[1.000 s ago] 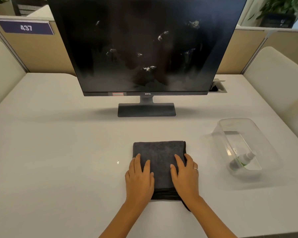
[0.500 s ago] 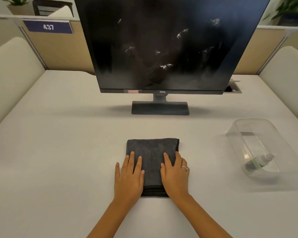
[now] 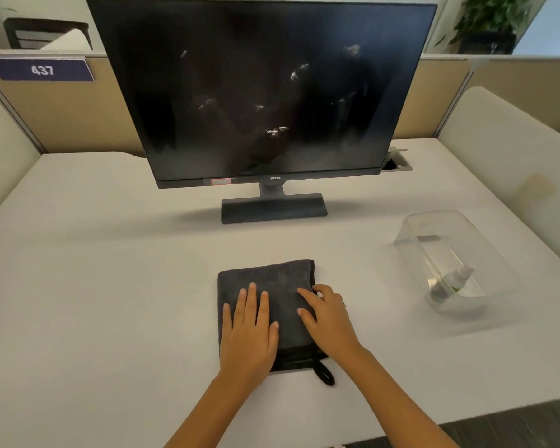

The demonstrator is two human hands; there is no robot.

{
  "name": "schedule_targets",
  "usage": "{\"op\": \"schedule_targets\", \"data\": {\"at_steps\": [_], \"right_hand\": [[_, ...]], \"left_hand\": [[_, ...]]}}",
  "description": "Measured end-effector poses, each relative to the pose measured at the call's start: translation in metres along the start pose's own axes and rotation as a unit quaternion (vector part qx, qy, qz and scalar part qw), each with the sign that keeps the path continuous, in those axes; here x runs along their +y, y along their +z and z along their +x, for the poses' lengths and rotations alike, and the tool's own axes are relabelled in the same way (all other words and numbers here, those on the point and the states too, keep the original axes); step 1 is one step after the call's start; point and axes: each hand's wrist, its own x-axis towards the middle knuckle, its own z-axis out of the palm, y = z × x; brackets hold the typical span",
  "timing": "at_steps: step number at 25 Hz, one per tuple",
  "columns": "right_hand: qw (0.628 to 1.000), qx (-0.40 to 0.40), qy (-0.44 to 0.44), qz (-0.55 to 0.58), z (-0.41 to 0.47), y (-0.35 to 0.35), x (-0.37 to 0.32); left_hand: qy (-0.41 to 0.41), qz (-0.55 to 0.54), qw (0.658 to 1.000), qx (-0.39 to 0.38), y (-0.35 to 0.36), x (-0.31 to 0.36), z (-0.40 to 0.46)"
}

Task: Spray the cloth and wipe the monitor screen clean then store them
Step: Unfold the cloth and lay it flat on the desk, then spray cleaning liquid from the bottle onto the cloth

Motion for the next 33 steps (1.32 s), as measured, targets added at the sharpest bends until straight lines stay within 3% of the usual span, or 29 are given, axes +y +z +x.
{"op": "schedule_targets", "data": {"at_steps": [3,6,9,12,14,16,19,27,33], "right_hand": [[0.998,0.05,-0.009,0.037,-0.005,-0.03,0.011],[0.983,0.176,-0.021,0.048,-0.017,-0.07,0.026],[0.943,0.329,-0.035,0.024,-0.024,-0.117,0.049],[0.897,0.441,0.015,-0.017,-0.027,-0.161,0.086],[0.908,0.411,0.073,-0.02,-0.027,-0.179,0.115],[0.948,0.297,0.113,0.023,-0.027,-0.185,0.141],[0.967,0.218,0.111,0.068,-0.027,-0.181,0.166],[0.948,0.274,0.084,0.135,-0.027,-0.188,0.166],[0.916,0.377,-0.024,0.13,-0.021,-0.225,0.119]], "left_hand": [[0.054,-0.003,0.998,-0.011,0.005,0.034,0.021],[0.076,0.017,0.996,-0.042,0.019,0.063,0.033],[0.066,0.046,0.995,-0.054,0.025,0.074,0.03],[0.068,0.038,0.996,-0.041,0.022,0.076,0.026],[0.073,0.028,0.997,-0.027,0.022,0.077,0.026],[0.068,0.022,0.997,-0.014,0.023,0.079,0.025],[0.057,0.027,0.998,-0.012,0.026,0.078,0.023],[0.047,0.027,0.998,-0.013,0.029,0.076,0.024],[0.045,0.029,0.998,-0.022,0.033,0.071,0.03]]}}
